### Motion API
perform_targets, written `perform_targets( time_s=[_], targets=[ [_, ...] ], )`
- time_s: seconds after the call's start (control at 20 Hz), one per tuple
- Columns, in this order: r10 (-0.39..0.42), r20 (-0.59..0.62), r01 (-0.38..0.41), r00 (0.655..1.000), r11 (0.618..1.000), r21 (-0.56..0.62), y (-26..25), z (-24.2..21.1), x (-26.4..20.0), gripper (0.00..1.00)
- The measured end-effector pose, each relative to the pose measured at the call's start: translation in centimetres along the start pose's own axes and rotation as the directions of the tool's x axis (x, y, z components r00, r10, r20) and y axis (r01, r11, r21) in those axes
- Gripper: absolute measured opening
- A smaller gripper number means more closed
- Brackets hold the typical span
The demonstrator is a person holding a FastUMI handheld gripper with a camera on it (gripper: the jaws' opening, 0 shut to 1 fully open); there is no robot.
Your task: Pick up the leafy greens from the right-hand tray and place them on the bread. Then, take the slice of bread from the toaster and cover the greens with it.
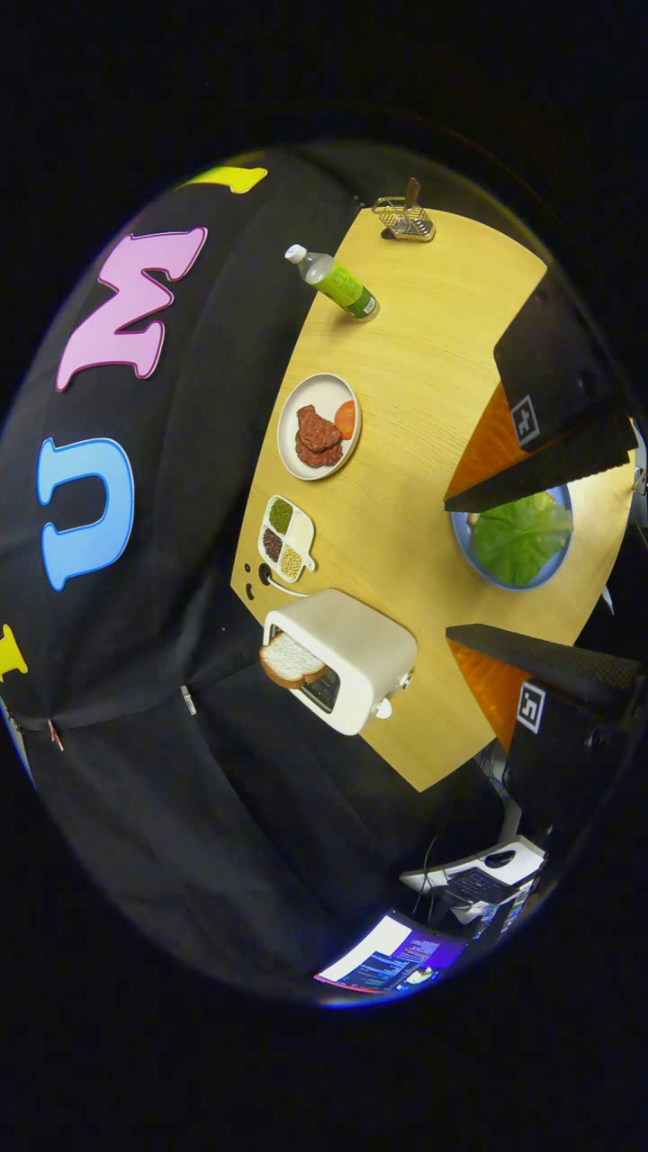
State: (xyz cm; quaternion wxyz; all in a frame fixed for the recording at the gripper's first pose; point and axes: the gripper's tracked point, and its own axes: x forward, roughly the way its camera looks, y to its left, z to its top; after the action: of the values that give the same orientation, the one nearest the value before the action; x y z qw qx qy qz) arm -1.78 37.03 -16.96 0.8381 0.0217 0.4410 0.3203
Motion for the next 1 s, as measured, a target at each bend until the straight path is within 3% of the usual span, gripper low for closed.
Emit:
perform_targets(
  time_s=[0.3, 0.6, 1.0],
  targets=[
    [0.034, 0.020, -0.034, 0.999, 0.999, 0.007, 6.2, 5.1, 2.2, 0.79],
    [0.054, 0.005, -0.054, 0.999, 0.999, -0.009, 10.6, 10.3, 7.4, 0.79],
    [0.038, -0.074, -0.037, 0.997, 0.999, 0.012, 13.4, 12.9, 15.6, 0.79]
  ],
)
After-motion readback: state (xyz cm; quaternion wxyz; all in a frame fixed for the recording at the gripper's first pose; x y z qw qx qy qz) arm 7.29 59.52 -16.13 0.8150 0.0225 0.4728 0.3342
